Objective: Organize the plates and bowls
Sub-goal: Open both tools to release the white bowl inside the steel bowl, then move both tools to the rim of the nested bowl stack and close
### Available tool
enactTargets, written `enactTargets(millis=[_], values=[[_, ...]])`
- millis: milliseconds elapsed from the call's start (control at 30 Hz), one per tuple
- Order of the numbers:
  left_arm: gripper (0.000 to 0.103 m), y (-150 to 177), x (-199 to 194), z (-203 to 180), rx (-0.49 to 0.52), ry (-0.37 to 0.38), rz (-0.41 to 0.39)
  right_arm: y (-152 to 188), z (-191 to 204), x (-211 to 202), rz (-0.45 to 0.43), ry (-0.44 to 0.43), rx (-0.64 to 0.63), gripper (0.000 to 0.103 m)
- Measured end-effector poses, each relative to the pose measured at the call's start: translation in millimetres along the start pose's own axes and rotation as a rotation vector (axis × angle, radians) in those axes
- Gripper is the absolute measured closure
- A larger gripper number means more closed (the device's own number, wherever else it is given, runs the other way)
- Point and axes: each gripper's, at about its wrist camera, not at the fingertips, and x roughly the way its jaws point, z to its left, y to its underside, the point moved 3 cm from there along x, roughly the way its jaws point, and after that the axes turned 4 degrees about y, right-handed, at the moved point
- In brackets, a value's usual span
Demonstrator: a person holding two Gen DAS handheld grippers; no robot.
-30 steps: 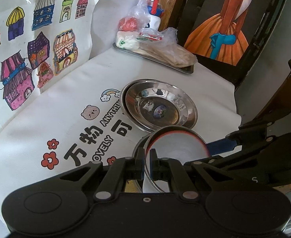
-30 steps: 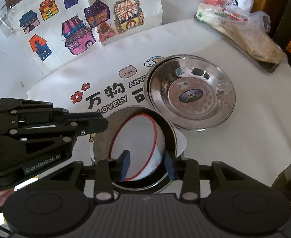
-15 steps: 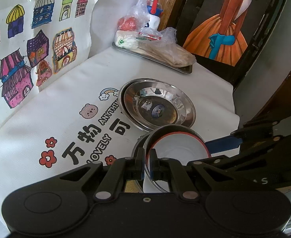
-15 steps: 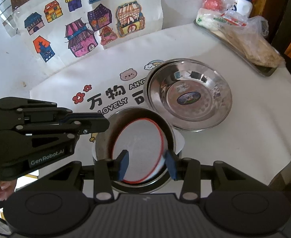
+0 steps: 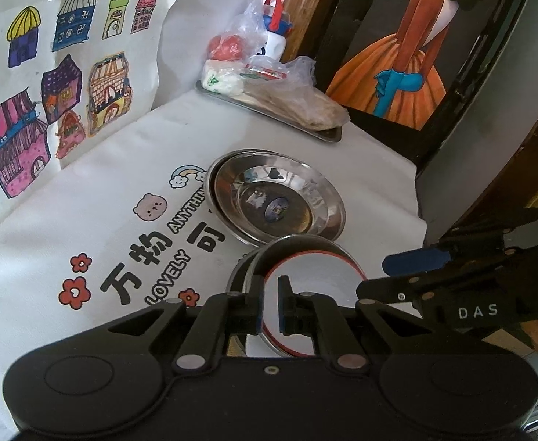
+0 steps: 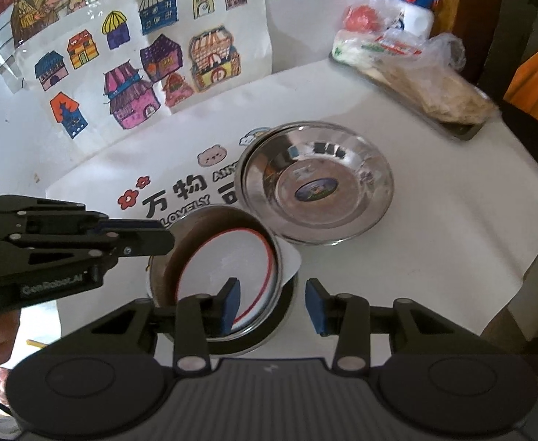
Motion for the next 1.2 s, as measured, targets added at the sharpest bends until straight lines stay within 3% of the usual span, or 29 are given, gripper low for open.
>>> enactTargets(millis=[367, 733, 1033, 1200], values=[[0.086, 1.1, -7.6, -2.5, -0.007, -0.002, -0.032, 7.2, -8.0, -11.8, -0.102, -0.029, 0.029, 0.056], [0.07, 4.0, -20.9, -7.6, 0.001, -0.013, -0.069, 20.3, -11.7, -26.3, -0.19, -0.052, 0.054, 0.036], [0.05, 4.2, -25.6, -8.7, -0.002, -0.023, -0.096, 27.7, -19.3, -36.7, -0.232, -0.076, 0.085, 0.024], [0.033, 5.0, -30.0, -6.2, -0.004, -0.035, -0.117, 31.3, -25.5, -38.1, -0.251, -0.112, 0.12, 0.014]])
